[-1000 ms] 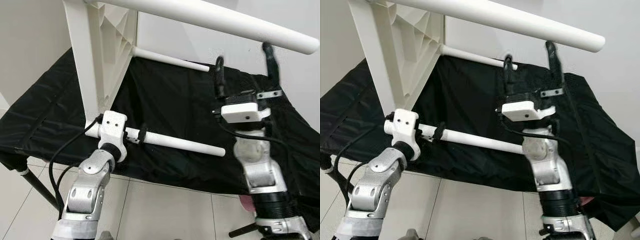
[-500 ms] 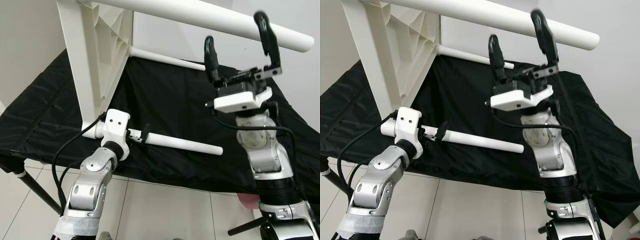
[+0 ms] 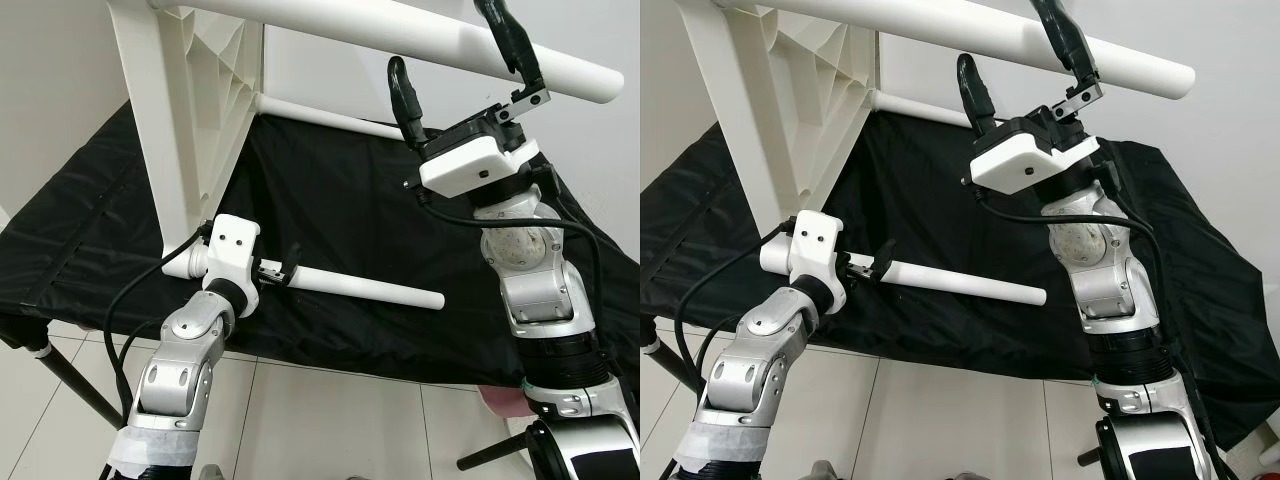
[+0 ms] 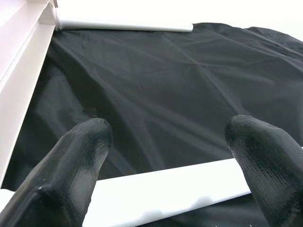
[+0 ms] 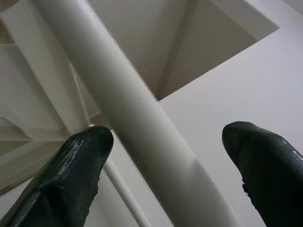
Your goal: Building children table
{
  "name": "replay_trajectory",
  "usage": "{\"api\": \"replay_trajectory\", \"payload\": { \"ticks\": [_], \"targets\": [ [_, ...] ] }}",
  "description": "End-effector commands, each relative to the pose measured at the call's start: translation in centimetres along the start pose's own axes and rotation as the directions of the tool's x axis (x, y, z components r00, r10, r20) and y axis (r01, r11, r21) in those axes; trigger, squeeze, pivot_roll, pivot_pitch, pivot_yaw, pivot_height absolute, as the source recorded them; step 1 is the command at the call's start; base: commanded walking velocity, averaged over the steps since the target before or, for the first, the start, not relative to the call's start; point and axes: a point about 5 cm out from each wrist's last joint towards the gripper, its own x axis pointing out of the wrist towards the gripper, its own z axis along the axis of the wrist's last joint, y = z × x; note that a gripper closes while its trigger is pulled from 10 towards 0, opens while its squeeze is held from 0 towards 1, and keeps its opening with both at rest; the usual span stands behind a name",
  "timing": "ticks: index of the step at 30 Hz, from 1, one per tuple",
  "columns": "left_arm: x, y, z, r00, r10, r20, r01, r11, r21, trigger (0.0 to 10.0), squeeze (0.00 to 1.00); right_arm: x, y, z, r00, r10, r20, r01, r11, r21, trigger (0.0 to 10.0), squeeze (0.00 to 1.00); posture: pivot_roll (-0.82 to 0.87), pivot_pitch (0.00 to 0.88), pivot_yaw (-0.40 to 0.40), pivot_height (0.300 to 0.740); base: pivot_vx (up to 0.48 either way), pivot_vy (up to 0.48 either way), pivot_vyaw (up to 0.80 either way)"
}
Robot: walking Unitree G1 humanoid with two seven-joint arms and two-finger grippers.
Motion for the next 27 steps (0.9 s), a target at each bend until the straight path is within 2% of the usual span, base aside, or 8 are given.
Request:
{"api": "replay_trajectory", "payload": {
  "ticks": [1,2,5,10,15,17,26,27],
  "targets": [
    [0.3,-0.1,0.1,1.0,-0.002,-0.003,0.002,1.0,-0.002,10.0,0.0,1.4,-0.8,0.1,0.998,0.066,0.013,-0.066,0.997,-0.046,10.0,0.0,-0.03,0.0,-0.056,0.74,0.0,0.0,0.0],
    [0.5,-0.1,0.2,1.0,-0.005,0.001,0.005,1.0,0.0,10.0,0.0,2.1,-0.9,0.1,0.992,0.122,0.008,-0.121,0.99,-0.066,10.0,0.0,-0.03,0.0,-0.056,0.74,0.0,0.0,0.0],
    [0.6,-0.1,0.4,1.0,-0.011,0.006,0.011,1.0,0.003,10.0,0.0,2.8,-0.9,0.0,0.982,0.189,0.008,-0.187,0.978,-0.094,10.0,0.0,-0.03,0.0,-0.048,0.74,0.0,0.0,0.0],
    [0.7,-0.1,0.4,1.0,-0.013,0.008,0.013,1.0,0.004,10.0,0.0,3.1,-0.8,-0.1,0.972,0.237,0.003,-0.235,0.966,-0.106,10.0,0.0,-0.04,0.0,-0.05,0.74,0.0,0.0,0.0],
    [0.7,-0.2,0.4,1.0,-0.014,0.009,0.014,1.0,0.003,10.0,0.0,3.7,-0.5,-0.4,0.951,0.308,-0.023,-0.308,0.941,-0.138,10.0,0.0,-0.04,0.0,-0.051,0.74,0.0,0.0,0.0],
    [0.7,-0.2,0.4,1.0,-0.017,0.009,0.017,1.0,0.003,10.0,0.0,4.0,-0.1,-0.5,0.931,0.362,-0.053,-0.366,0.921,-0.137,10.0,0.0,-0.04,0.0,-0.051,0.74,0.0,0.0,0.0],
    [0.5,-0.1,0.4,1.0,-0.012,0.005,0.012,1.0,0.006,10.0,0.0,4.6,0.2,-0.4,0.924,0.362,-0.122,-0.375,0.921,-0.109,10.0,0.0,-0.03,0.0,-0.054,0.74,0.0,0.0,0.0],
    [0.4,-0.1,0.2,1.0,-0.01,-0.004,0.01,1.0,0.002,10.0,0.0,4.8,0.1,-0.5,0.932,0.331,-0.151,-0.347,0.933,-0.097,4.3,0.0,-0.03,0.0,-0.053,0.74,0.0,0.0,0.0]
  ]
}}
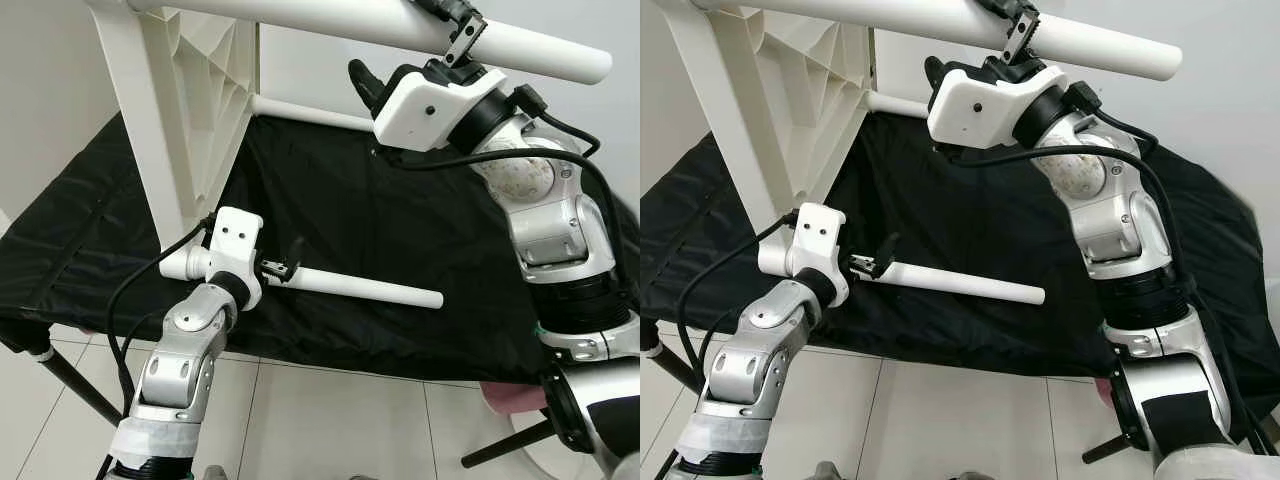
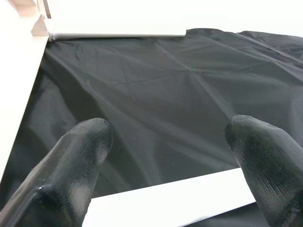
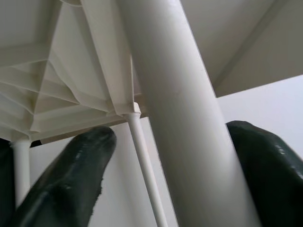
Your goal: Building children table
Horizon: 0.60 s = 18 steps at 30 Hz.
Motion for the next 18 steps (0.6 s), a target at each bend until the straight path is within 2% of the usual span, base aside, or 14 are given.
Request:
{"api": "replay_trajectory", "payload": {
  "ticks": [1,6,8,9,10,11,12,13,15,16,17,18],
  "targets": [
    [0.0,-0.2,-0.5,0.999,0.01,-0.033,-0.01,1.0,-0.003,10.0,0.0,0.4,0.0,-0.3,0.998,-0.016,-0.064,0.017,1.0,0.019,0.0,0.0,-0.03,0.0,-0.053,0.74,0.0,0.0,0.0],
    [0.0,-0.2,-0.7,0.999,0.017,-0.046,-0.017,1.0,-0.005,10.0,0.0,0.5,-0.1,-0.5,0.995,-0.029,-0.091,0.032,0.999,0.028,0.0,0.0,-0.03,0.0,-0.053,0.74,0.0,0.0,0.0],
    [-0.1,-0.2,-0.9,0.996,0.032,-0.083,-0.034,0.999,-0.028,10.0,0.0,0.4,-0.2,-0.7,0.992,-0.043,-0.12,0.048,0.998,0.034,0.0,0.0,-0.03,0.0,-0.054,0.74,0.0,0.0,0.0],
    [-0.1,-0.2,-1.1,0.993,0.042,-0.11,-0.048,0.998,-0.044,10.0,0.0,0.3,-0.3,-0.9,0.988,-0.053,-0.143,0.059,0.998,0.038,0.0,0.0,-0.03,0.0,-0.054,0.74,0.0,0.0,0.0],
    [-0.1,-0.1,-1.3,0.983,0.087,-0.164,-0.108,0.987,-0.123,10.0,0.0,-0.1,-0.5,-1.3,0.982,-0.059,-0.179,0.069,0.996,0.051,0.0,0.0,-0.04,0.0,-0.055,0.74,0.0,0.0,0.0],
    [-0.1,-0.1,-1.3,0.983,0.087,-0.164,-0.108,0.987,-0.123,10.0,0.0,-0.1,-0.5,-1.3,0.982,-0.059,-0.179,0.069,0.996,0.051,0.0,0.0,-0.04,0.0,-0.055,0.74,0.0,0.0,0.0],
    [-0.2,0.0,-1.4,0.973,0.11,-0.204,-0.147,0.973,-0.176,10.0,0.0,-0.3,-0.5,-1.5,0.978,-0.062,-0.202,0.075,0.995,0.06,0.0,0.0,-0.04,0.0,-0.055,0.74,0.0,0.0,0.0],
    [-0.2,0.0,-1.4,0.973,0.11,-0.204,-0.147,0.973,-0.176,10.0,0.0,-0.3,-0.5,-1.5,0.978,-0.062,-0.202,0.075,0.995,0.06,0.0,0.0,-0.04,0.0,-0.055,0.74,0.0,0.0,0.0],
    [-0.3,0.3,-2.0,0.937,0.171,-0.304,-0.27,0.908,-0.321,10.0,0.0,-1.0,-0.6,-1.9,0.967,-0.073,-0.246,0.09,0.994,0.058,0.0,0.0,-0.04,0.0,-0.057,0.74,0.0,0.0,0.0],
    [-0.3,0.3,-2.0,0.937,0.171,-0.304,-0.27,0.908,-0.321,10.0,0.0,-1.0,-0.6,-1.9,0.967,-0.073,-0.246,0.09,0.994,0.058,0.0,0.0,-0.04,0.0,-0.057,0.74,0.0,0.0,0.0],
    [-0.4,0.4,-2.2,0.927,0.179,-0.329,-0.299,0.883,-0.362,10.0,0.0,-1.3,-0.7,-2.0,0.96,-0.088,-0.267,0.108,0.992,0.064,0.0,0.0,-0.04,0.0,-0.059,0.74,0.0,0.0,0.0],
    [-0.4,0.4,-2.2,0.927,0.179,-0.329,-0.299,0.883,-0.362,10.0,0.0,-1.3,-0.7,-2.0,0.96,-0.088,-0.267,0.108,0.992,0.064,0.0,0.0,-0.04,0.0,-0.059,0.74,0.0,0.0,0.0]
  ]
}}
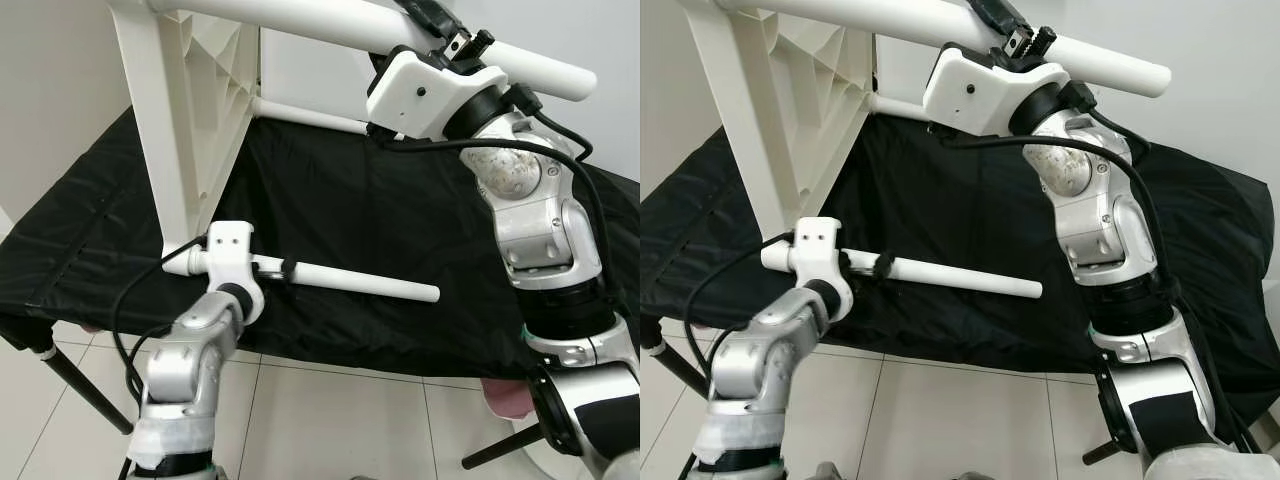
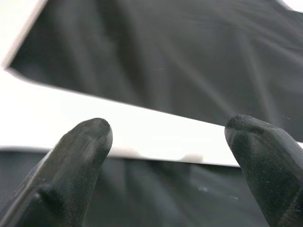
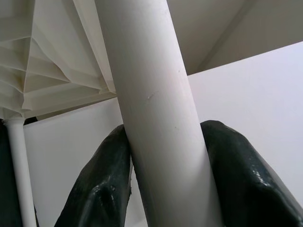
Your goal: Building children table
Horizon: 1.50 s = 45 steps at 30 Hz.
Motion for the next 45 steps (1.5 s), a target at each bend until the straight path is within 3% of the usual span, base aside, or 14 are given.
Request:
{"api": "replay_trajectory", "payload": {
  "ticks": [1,6,12,17,21,29,34,38,41,44,45],
  "targets": [
    [0.1,-0.1,-0.7,0.998,0.027,-0.063,-0.035,0.992,-0.121,10.0,0.0,-0.8,-0.9,-1.9,0.988,-0.08,-0.13,0.088,0.994,0.059,0.0,0.0,-0.04,0.0,-0.059,0.74,0.0,0.0,0.0],
    [0.2,-0.7,0.2,0.999,0.03,-0.046,-0.039,0.973,-0.228,10.0,0.0,-1.3,-2.0,-2.2,0.967,-0.18,-0.182,0.203,0.973,0.113,0.0,0.0,-0.04,0.002,-0.068,0.74,0.0,0.0,0.0],
    [-0.4,-2.4,2.0,0.999,0.001,-0.033,-0.009,0.965,-0.262,10.0,0.0,-2.6,-3.5,-3.0,0.908,-0.317,-0.273,0.368,0.917,0.157,0.0,0.0,-0.05,0.006,-0.067,0.74,0.0,0.0,0.0],
    [-0.6,-2.9,2.7,0.999,0.007,-0.043,-0.02,0.951,-0.309,10.0,0.0,-3.5,-3.8,-3.5,0.877,-0.346,-0.332,0.416,0.893,0.169,0.0,0.0,-0.06,0.005,-0.065,0.74,0.0,0.0,0.0],
    [-0.9,-3.2,3.5,1.0,-0.005,-0.03,-0.004,0.956,-0.295,10.0,0.0,-3.9,-3.5,-3.7,0.868,-0.339,-0.364,0.423,0.887,0.184,0.0,0.0,-0.06,0.008,-0.06,0.74,0.0,0.0,0.0],
    [-1.3,-3.3,2.2,0.992,0.015,-0.125,-0.054,0.948,-0.315,10.0,0.0,-3.9,-4.4,-3.1,0.848,-0.396,-0.353,0.484,0.85,0.209,0.0,0.0,-0.06,0.005,-0.059,0.74,0.0,0.0,0.0],
    [-0.5,-3.5,1.6,0.989,0.033,-0.145,-0.076,0.949,-0.305,10.0,0.0,-3.7,-4.6,-2.7,0.845,-0.409,-0.345,0.501,0.831,0.241,0.0,0.0,-0.06,0.006,-0.062,0.74,0.0,0.0,0.0],
    [1.6,-4.4,2.5,0.995,0.026,-0.093,-0.058,0.934,-0.352,10.0,0.0,-3.4,-4.7,-2.5,0.843,-0.411,-0.347,0.508,0.82,0.265,0.0,0.0,-0.07,0.008,-0.071,0.74,0.0,0.0,0.0],
    [1.9,-4.6,2.7,0.996,0.021,-0.083,-0.049,0.932,-0.359,10.0,0.0,-3.3,-4.7,-2.5,0.842,-0.412,-0.348,0.51,0.818,0.267,0.0,0.0,-0.07,0.008,-0.071,0.74,0.0,0.0,0.0],
    [3.1,-7.2,4.0,0.996,-0.09,-0.012,0.076,0.894,-0.441,10.0,0.0,-3.0,-4.7,-2.6,0.842,-0.409,-0.352,0.51,0.816,0.272,0.0,0.0,-0.07,0.011,-0.072,0.74,0.0,0.0,0.0],
    [3.1,-7.2,4.0,0.996,-0.09,-0.012,0.076,0.894,-0.441,10.0,0.0,-3.0,-4.7,-2.6,0.842,-0.409,-0.352,0.51,0.816,0.272,0.0,0.0,-0.07,0.011,-0.072,0.74,0.0,0.0,0.0]
  ]
}}
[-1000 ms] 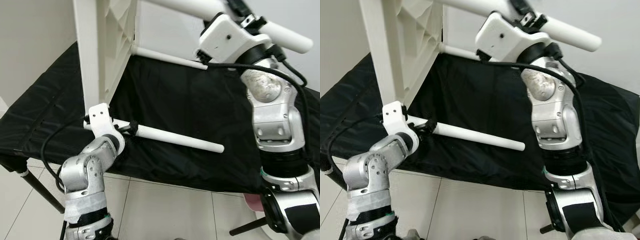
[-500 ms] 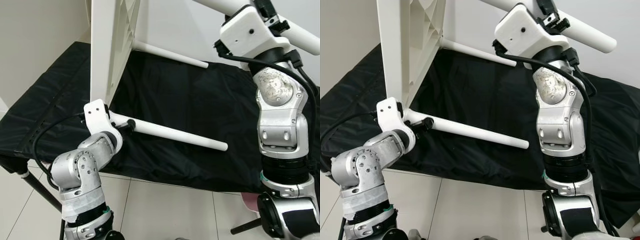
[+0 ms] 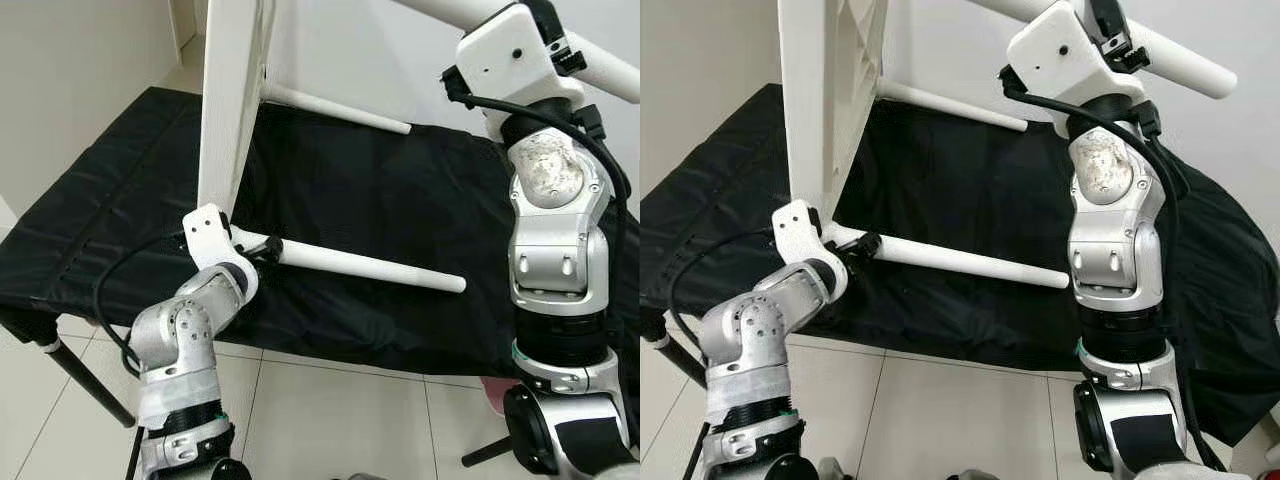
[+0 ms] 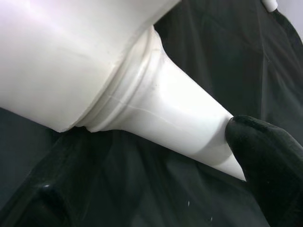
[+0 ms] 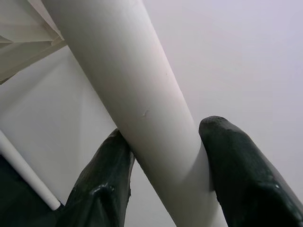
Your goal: Building children table
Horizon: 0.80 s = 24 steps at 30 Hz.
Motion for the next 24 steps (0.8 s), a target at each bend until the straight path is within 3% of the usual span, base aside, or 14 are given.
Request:
{"api": "replay_trajectory", "payload": {
  "ticks": [1,2,7,9,12,14,17,19,20,24],
  "targets": [
    [0.5,-9.4,0.2,0.968,-0.249,0.016,0.248,0.955,-0.164,10.0,0.0,0.2,-2.8,1.2,0.984,-0.174,0.034,0.166,0.973,0.161,0.0,0.0,-0.07,0.011,-0.072,0.74,0.0,0.0,0.0],
    [0.6,-10.1,0.4,0.96,-0.277,0.035,0.278,0.939,-0.204,10.0,0.0,0.3,-2.8,1.2,0.984,-0.175,0.031,0.168,0.972,0.164,0.0,0.0,-0.07,0.012,-0.071,0.74,0.0,0.0,0.0],
    [0.8,-11.4,0.4,0.947,-0.316,0.055,0.319,0.915,-0.246,10.0,0.0,0.6,-2.8,1.2,0.983,-0.18,0.026,0.173,0.97,0.172,0.0,0.0,-0.07,0.012,-0.074,0.74,0.0,0.0,0.0],
    [1.2,-12.2,0.3,0.94,-0.335,0.07,0.34,0.887,-0.313,10.0,0.0,0.9,-2.8,1.3,0.982,-0.189,0.024,0.181,0.966,0.183,0.0,0.0,-0.08,0.012,-0.072,0.74,0.0,0.0,0.0],
    [1.9,-12.5,0.1,0.945,-0.32,0.065,0.323,0.887,-0.33,10.0,0.0,1.1,-3.0,1.5,0.98,-0.198,0.03,0.189,0.963,0.193,0.0,0.0,-0.08,0.012,-0.074,0.74,0.0,0.0,0.0],
    [3.1,-12.3,0.0,0.964,-0.252,0.085,0.266,0.892,-0.366,10.0,0.0,1.3,-3.0,1.9,0.978,-0.204,0.04,0.191,0.957,0.219,0.0,0.0,-0.08,0.01,-0.075,0.74,0.0,0.0,0.0],
    [3.4,-12.3,0.1,0.967,-0.237,0.092,0.254,0.888,-0.383,10.0,0.0,1.3,-3.0,2.0,0.977,-0.207,0.043,0.192,0.954,0.23,0.0,0.0,-0.08,0.008,-0.076,0.74,0.0,0.0,0.0],
    [3.6,-12.6,1.1,0.964,-0.218,0.155,0.264,0.863,-0.431,10.0,0.0,1.4,-3.1,2.1,0.976,-0.212,0.046,0.195,0.951,0.24,0.0,0.0,-0.08,0.006,-0.079,0.74,0.0,0.0,0.0],
    [3.5,-12.9,2.1,0.954,-0.204,0.218,0.285,0.842,-0.458,8.0,0.0,1.5,-3.1,2.2,0.976,-0.212,0.046,0.194,0.95,0.245,0.0,0.0,-0.08,0.006,-0.081,0.74,0.0,0.0,0.0],
    [3.5,-13.1,2.7,0.947,-0.191,0.257,0.295,0.833,-0.467,7.6,0.0,1.6,-3.0,2.2,0.976,-0.212,0.045,0.194,0.948,0.251,0.0,0.0,-0.08,0.006,-0.081,0.74,0.0,0.0,0.0]
  ]
}}
